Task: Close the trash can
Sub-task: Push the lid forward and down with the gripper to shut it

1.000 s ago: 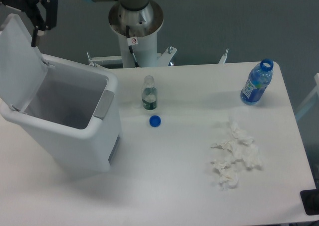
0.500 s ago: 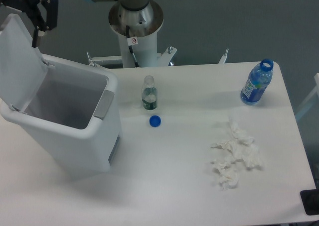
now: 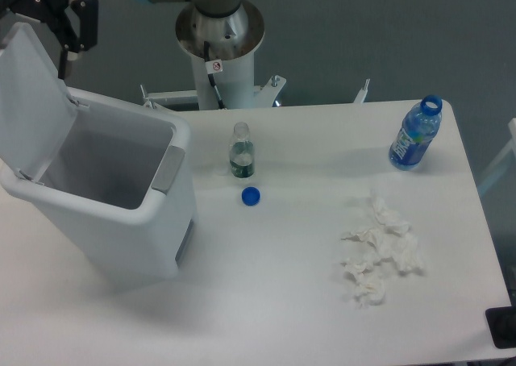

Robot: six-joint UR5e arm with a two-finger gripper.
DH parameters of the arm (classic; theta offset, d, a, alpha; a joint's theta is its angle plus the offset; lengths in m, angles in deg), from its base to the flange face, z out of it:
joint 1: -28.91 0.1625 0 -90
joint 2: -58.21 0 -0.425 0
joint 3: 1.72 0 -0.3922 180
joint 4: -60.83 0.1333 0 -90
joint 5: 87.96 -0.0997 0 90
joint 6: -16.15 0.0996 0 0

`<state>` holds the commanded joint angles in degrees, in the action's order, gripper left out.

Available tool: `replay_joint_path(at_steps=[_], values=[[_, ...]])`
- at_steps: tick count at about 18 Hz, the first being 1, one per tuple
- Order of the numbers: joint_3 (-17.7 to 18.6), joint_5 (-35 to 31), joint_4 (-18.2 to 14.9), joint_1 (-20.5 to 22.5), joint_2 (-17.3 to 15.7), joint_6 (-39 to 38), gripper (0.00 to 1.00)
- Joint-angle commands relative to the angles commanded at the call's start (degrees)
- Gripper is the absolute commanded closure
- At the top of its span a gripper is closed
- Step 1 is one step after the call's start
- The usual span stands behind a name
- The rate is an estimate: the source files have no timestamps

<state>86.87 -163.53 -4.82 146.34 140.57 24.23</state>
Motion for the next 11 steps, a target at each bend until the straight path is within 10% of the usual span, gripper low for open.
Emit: replay_joint_path(at_steps=[11], values=[[0.2,-9.3,0.0,0.2,0.3,2.2,0.00]])
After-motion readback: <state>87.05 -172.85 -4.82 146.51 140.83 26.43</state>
